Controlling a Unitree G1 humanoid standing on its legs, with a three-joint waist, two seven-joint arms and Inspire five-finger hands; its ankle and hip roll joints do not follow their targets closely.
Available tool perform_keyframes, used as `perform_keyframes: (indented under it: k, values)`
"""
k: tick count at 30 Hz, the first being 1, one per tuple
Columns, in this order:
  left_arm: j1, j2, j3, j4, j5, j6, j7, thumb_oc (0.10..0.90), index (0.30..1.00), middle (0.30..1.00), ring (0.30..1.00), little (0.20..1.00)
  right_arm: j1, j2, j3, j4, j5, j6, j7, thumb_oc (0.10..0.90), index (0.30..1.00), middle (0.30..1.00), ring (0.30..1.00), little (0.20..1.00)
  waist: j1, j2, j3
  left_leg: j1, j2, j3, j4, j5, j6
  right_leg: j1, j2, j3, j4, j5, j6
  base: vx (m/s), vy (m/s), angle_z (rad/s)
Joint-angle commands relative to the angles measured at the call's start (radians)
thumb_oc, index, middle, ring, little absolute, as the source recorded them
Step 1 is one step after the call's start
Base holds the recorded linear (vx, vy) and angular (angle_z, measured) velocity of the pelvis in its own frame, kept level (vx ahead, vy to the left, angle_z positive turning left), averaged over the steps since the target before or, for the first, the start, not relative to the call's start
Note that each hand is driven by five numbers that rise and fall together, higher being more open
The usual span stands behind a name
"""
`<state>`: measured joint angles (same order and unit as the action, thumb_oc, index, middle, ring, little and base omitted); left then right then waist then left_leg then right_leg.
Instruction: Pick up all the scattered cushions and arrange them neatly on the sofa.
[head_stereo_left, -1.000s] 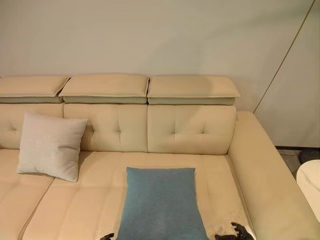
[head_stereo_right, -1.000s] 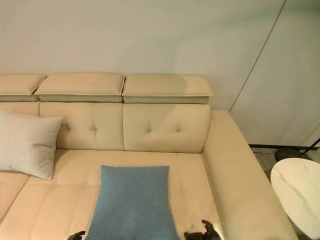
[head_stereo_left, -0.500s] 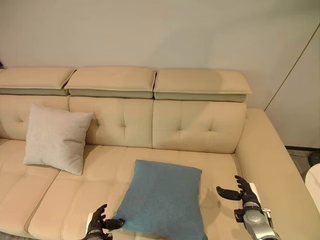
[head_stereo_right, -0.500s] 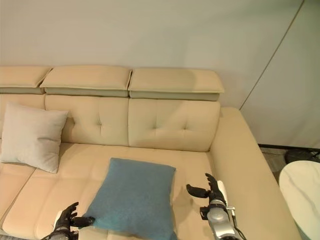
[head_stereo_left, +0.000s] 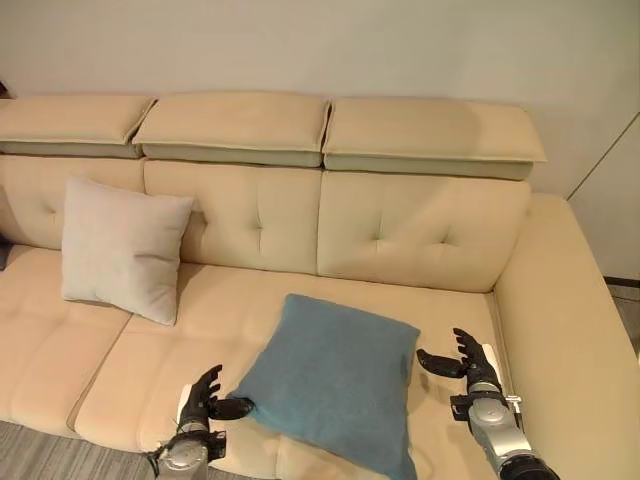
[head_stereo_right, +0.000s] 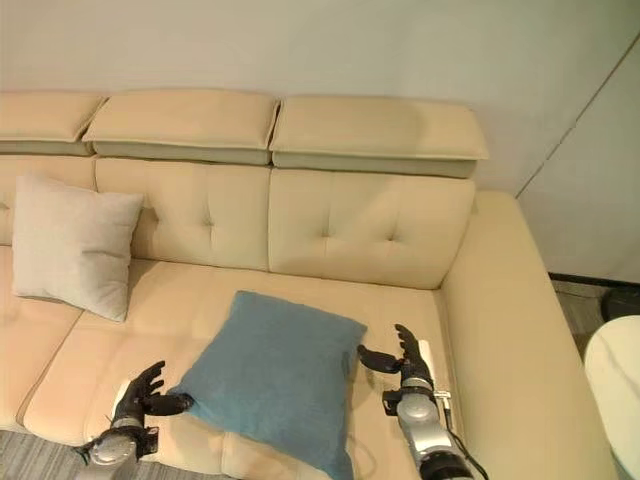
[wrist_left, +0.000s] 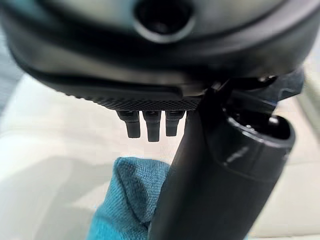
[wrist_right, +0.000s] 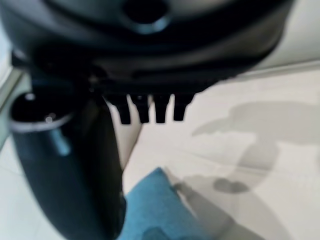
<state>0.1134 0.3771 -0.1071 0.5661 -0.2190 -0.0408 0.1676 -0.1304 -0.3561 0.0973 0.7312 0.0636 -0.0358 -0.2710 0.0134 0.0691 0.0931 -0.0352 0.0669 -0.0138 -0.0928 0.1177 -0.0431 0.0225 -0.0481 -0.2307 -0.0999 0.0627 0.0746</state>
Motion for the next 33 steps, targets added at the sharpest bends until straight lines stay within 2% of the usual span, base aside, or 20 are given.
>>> perform_keyframes:
  k: [1,5,8,11,15,22,24,28,33]
  values:
    - [-0.094,0.12,0.059,-0.063,0.015,-0.102,-0.05,0.8,0.9,0.9,0.9,0.9,-0.06,-0.051,-0.026,-0.054,0.0,-0.044,0.006,0.8,0.9,0.9,0.9,0.9,-0.005,-0.073,-0.029,0.074,-0.067,0.053,0.006,-0.157,0.007,0.061,-0.036,-0.003,0.013,-0.098,0.042,0.03,0.022,-0.03]
    - [-0.037,0.217,0.102,-0.152,-0.105,-0.117,-0.166,0.8,0.9,0.9,0.9,0.9,-0.038,-0.084,-0.036,-0.069,-0.004,-0.038,0.046,0.8,0.9,0.9,0.9,0.9,-0.003,-0.063,-0.033,0.087,-0.067,0.055,0.006,-0.162,0.006,0.072,-0.039,-0.001,0.013,-0.099,0.046,0.01,0.005,-0.01]
    - [0.003,0.281,0.169,-0.198,-0.127,-0.127,-0.178,0.8,0.9,0.9,0.9,0.9,-0.021,-0.093,-0.044,-0.066,-0.005,-0.039,0.064,0.8,0.9,0.9,0.9,0.9,0.004,-0.06,-0.037,0.094,-0.067,0.053,0.006,-0.166,0.007,0.077,-0.04,-0.001,0.013,-0.1,0.047,0.0,0.0,0.0]
    - [0.003,0.265,0.229,-0.207,-0.137,-0.137,-0.129,0.8,0.9,0.9,0.9,0.9,-0.009,-0.092,-0.054,-0.067,-0.008,-0.041,0.064,0.8,0.9,0.9,0.9,0.9,0.01,-0.064,-0.04,0.099,-0.069,0.05,0.006,-0.168,0.007,0.083,-0.04,0.0,0.013,-0.103,0.046,0.0,0.002,-0.01]
    - [-0.008,0.191,0.27,-0.22,-0.17,-0.152,-0.063,0.8,0.9,0.9,0.9,0.9,0.002,-0.078,-0.067,-0.064,-0.005,-0.041,0.054,0.8,0.9,0.9,0.9,0.9,0.016,-0.07,-0.043,0.108,-0.069,0.047,0.006,-0.173,0.008,0.093,-0.04,-0.002,0.013,-0.109,0.047,0.0,0.0,0.0]
    - [-0.046,0.084,0.213,-0.209,-0.153,-0.143,-0.03,0.8,0.9,0.9,0.9,0.9,-0.008,-0.042,-0.068,-0.085,0.018,-0.041,0.043,0.8,0.9,0.9,0.9,0.9,0.013,-0.078,-0.041,0.111,-0.07,0.048,0.006,-0.176,0.011,0.091,-0.041,0.003,0.013,-0.108,0.047,0.0,0.0,0.0]
    - [-0.096,0.03,0.151,-0.154,-0.145,-0.129,-0.008,0.8,0.9,0.9,0.9,0.9,-0.041,0.008,-0.061,-0.09,0.089,-0.049,0.031,0.8,0.9,0.9,0.9,0.9,0.007,-0.085,-0.02,0.087,-0.069,0.052,0.006,-0.167,0.013,0.064,-0.04,0.007,0.013,-0.096,0.049,-0.05,0.019,-0.02]
    - [-0.165,0.001,0.083,-0.089,-0.146,-0.12,0.023,0.8,0.9,0.9,0.9,0.9,-0.097,0.071,-0.024,-0.077,0.175,-0.065,0.024,0.8,0.9,0.9,0.9,0.9,0.003,-0.1,0.014,0.021,-0.065,0.056,0.006,-0.142,0.011,-0.006,-0.032,0.012,0.013,-0.076,0.05,-0.1,-0.003,-0.06]
    - [-0.255,-0.002,0.004,-0.007,-0.116,-0.111,0.043,0.8,0.9,0.9,0.9,0.9,-0.159,0.114,0.049,-0.058,0.201,-0.063,0.023,0.8,0.9,0.9,0.9,0.9,-0.005,-0.125,0.042,-0.077,-0.055,0.057,0.006,-0.107,0.007,-0.106,-0.024,0.021,0.013,-0.045,0.046,-0.08,-0.003,-0.02]
